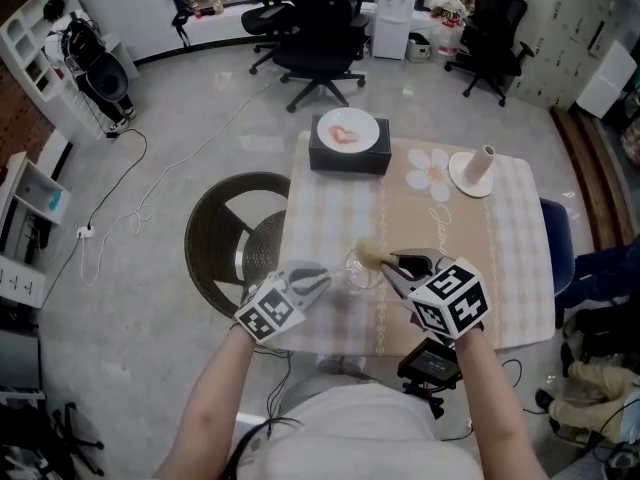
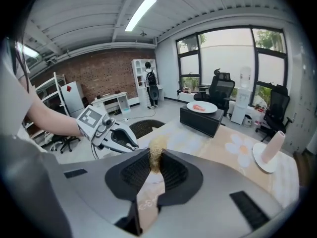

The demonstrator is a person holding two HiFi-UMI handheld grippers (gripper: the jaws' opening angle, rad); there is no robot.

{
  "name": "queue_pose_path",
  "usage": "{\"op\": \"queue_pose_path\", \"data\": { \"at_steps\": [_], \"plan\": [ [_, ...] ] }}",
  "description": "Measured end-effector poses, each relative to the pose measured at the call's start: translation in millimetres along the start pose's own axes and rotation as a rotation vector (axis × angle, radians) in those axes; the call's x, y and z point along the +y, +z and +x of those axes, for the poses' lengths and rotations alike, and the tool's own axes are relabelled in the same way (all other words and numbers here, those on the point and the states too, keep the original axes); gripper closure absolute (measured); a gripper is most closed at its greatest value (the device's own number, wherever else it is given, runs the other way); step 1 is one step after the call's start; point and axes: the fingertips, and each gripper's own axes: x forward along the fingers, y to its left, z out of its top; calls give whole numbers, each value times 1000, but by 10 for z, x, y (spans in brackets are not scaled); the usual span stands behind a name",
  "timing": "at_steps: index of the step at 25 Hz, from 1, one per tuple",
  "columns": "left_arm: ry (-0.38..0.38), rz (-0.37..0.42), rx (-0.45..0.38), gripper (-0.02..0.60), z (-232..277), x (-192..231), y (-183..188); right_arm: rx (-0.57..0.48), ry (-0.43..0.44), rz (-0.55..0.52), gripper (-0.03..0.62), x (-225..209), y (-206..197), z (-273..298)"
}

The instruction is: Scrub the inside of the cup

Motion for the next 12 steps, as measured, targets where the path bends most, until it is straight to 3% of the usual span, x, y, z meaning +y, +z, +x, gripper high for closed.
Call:
{"op": "queue_pose_path", "data": {
  "at_steps": [8,12],
  "plan": [
    [25,59,27,525,-61,-13,33,196,124,-131,539,241,-205,81],
    [30,86,42,525,-71,-34,54,236,158,-161,539,318,-225,116]
  ]
}}
